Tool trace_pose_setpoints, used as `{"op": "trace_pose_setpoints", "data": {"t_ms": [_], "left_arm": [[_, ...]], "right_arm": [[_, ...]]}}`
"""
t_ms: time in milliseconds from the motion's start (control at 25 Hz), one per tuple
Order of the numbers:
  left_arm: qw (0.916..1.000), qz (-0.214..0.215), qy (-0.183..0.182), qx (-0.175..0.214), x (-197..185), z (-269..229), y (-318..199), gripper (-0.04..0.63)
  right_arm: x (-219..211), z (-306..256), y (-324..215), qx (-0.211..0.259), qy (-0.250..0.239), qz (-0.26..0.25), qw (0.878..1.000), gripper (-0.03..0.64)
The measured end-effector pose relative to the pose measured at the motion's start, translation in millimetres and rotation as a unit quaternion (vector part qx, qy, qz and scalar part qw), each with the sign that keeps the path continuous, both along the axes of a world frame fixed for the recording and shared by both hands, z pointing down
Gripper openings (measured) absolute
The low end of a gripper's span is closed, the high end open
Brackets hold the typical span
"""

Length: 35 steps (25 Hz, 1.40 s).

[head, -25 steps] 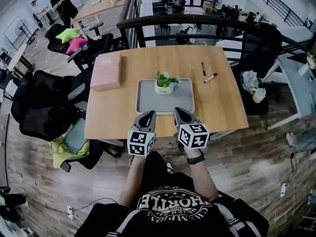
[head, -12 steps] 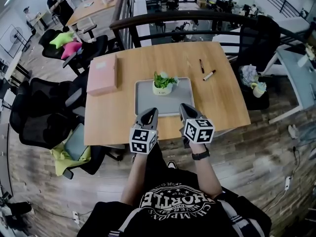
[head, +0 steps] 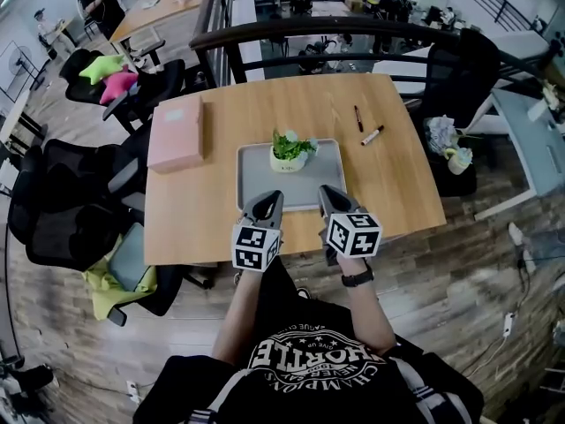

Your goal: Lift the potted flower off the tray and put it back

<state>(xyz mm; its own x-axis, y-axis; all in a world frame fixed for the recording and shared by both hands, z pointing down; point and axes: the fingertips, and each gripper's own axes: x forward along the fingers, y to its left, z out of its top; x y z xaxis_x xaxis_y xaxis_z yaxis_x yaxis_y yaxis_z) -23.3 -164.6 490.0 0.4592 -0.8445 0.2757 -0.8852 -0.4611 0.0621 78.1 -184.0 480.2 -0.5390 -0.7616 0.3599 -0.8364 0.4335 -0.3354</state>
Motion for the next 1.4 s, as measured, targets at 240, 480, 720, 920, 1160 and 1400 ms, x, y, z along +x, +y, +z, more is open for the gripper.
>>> {"op": "trace_pose_setpoints", "data": {"t_ms": [240,480,720,920,1160,1400], "left_arm": [[0.9999,-0.001,-0.003,-0.011,-10,11,-13,0.015],[0.9998,-0.002,0.000,-0.017,-9,19,-29,0.015],[0.9997,0.010,-0.001,-0.021,0,20,-43,0.015],[0.9996,0.018,-0.004,-0.021,5,18,-56,0.015],[0.9995,0.026,-0.006,-0.014,6,17,-68,0.015],[0.9993,0.026,-0.009,-0.023,-1,23,-79,0.015]], "right_arm": [[-10,11,-14,-0.010,0.000,-0.003,1.000,0.020],[-9,16,-28,-0.013,0.002,-0.004,1.000,0.020],[1,17,-40,-0.017,0.001,0.009,1.000,0.020],[11,15,-50,-0.015,-0.002,0.023,1.000,0.020],[18,19,-62,-0.020,-0.007,0.038,0.999,0.020],[10,24,-75,-0.027,-0.011,0.036,0.999,0.020]]}}
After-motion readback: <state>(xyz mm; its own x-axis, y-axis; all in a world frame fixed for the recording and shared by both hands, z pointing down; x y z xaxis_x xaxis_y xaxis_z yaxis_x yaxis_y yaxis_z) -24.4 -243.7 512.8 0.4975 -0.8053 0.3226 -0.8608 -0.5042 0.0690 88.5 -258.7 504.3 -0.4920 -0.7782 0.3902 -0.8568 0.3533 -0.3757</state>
